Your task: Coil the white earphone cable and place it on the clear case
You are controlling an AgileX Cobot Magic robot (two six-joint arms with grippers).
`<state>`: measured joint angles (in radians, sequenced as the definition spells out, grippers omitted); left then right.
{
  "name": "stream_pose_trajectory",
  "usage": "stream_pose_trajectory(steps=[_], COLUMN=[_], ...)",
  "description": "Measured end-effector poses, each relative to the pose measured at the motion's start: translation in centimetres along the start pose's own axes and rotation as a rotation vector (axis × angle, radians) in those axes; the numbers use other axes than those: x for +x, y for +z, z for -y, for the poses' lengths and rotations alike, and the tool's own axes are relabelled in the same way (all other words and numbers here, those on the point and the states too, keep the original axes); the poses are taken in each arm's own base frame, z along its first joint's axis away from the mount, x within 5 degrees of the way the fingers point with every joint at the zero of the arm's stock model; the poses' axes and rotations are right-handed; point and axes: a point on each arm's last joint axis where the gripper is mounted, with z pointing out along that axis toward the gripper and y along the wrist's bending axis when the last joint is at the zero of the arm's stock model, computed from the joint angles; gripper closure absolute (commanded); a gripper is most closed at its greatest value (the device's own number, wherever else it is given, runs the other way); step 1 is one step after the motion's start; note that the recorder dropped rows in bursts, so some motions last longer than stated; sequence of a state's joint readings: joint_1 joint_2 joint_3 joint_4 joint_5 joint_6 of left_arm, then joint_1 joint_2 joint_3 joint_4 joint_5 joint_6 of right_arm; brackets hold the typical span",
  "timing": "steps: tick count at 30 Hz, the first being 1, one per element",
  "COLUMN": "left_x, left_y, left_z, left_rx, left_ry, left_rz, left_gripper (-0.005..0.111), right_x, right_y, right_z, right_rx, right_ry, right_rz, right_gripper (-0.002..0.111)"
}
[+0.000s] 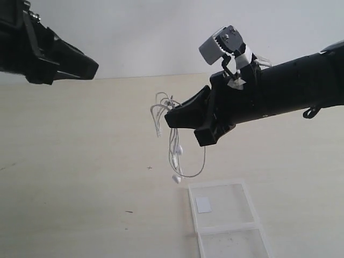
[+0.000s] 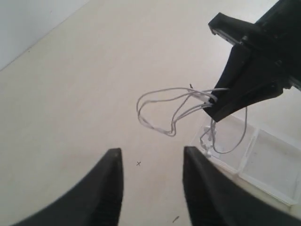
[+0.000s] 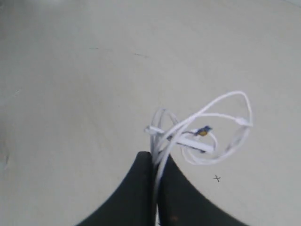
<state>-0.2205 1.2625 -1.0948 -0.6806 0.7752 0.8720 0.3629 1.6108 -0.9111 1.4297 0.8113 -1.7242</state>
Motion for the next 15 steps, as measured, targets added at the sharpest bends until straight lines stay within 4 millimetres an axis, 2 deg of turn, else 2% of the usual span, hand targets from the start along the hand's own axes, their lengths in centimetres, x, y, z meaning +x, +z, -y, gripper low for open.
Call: stream_pose_trajectory(steps=[5,7,10,15], left_x=[-0.3,-0.4,-0.6,-1.2], left_y=[-1.1,-1.2,-1.2,-1.3], left_z=[0.5,0.6,0.7,1.2], left_rx=[-0.011,-0.006,0.009,0.051], left_ry=[0.095,0.117,0.149,0.17], left_rz=[0.031,0.041,0.063,0.136], left_gripper=[0.103,0.107,0.103,0.086], right_x=[-0.3,-0.6,-1.0,-1.4], right_y=[-0.4,-0.8,-1.7,-3.1], right_z=[-0.3,-0.5,-1.0,-2.0], right_rx=[0.005,0.019,0.043,0.068], right_ry=[-0.019,-0.044,-0.082,-0.115], right_rz=[-0.003,-0.003,-0.017,-0.074], right_gripper=[0.108,0.108,0.108,0.108])
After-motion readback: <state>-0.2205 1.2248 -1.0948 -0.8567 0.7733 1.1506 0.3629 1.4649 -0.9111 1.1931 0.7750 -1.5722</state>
